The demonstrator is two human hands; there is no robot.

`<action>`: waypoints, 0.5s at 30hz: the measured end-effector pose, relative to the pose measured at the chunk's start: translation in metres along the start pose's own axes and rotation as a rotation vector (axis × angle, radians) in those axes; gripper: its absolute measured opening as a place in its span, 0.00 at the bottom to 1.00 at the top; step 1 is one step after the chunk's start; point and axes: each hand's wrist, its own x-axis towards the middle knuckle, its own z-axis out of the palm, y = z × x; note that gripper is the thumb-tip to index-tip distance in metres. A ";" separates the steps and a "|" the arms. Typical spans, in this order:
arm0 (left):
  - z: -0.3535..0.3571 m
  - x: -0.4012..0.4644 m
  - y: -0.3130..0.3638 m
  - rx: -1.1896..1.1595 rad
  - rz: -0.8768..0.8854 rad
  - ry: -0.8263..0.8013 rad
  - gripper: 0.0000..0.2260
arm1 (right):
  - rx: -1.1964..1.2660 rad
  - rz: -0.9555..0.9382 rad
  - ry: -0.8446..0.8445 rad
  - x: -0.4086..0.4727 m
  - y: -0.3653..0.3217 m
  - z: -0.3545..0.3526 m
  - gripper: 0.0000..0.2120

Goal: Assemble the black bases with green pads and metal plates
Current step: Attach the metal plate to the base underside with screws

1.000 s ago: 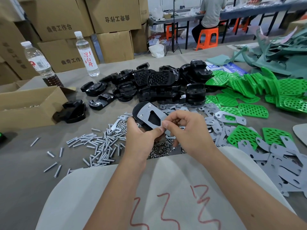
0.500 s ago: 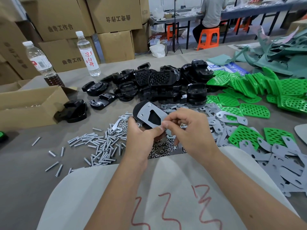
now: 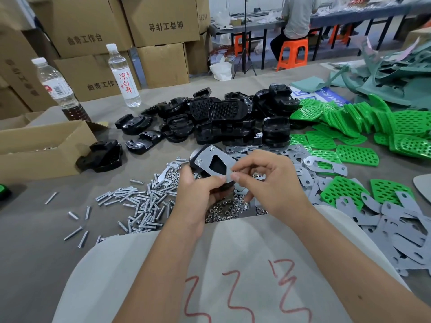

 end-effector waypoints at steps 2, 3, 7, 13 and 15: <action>-0.001 0.000 0.000 0.003 0.007 0.005 0.26 | -0.003 -0.010 -0.021 0.000 0.000 0.000 0.09; -0.001 0.000 -0.001 0.007 0.009 0.012 0.26 | 0.000 -0.009 -0.032 0.001 0.001 0.000 0.10; -0.002 0.001 -0.004 0.042 0.016 0.035 0.20 | -0.010 0.007 -0.068 0.002 0.004 -0.004 0.11; -0.001 0.001 -0.005 0.026 0.025 0.036 0.20 | -0.028 -0.006 -0.052 0.001 0.003 -0.004 0.08; 0.000 0.001 -0.005 0.020 0.039 0.029 0.24 | -0.025 0.013 -0.041 0.001 0.002 -0.003 0.07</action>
